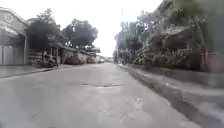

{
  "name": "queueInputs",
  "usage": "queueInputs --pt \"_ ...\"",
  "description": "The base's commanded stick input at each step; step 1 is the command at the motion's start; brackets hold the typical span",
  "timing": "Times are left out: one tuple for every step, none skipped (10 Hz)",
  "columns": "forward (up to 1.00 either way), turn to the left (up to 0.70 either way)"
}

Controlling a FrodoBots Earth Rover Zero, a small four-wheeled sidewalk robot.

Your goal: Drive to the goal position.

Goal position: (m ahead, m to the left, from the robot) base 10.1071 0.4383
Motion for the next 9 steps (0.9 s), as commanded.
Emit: queueInputs --pt "1.0 0.0" --pt "1.0 0.0" --pt "1.0 0.0" --pt "1.0 0.0" --pt "1.0 0.0" --pt "1.0 0.0" --pt "1.0 0.0" --pt "1.0 -0.1" --pt "1.0 -0.39"
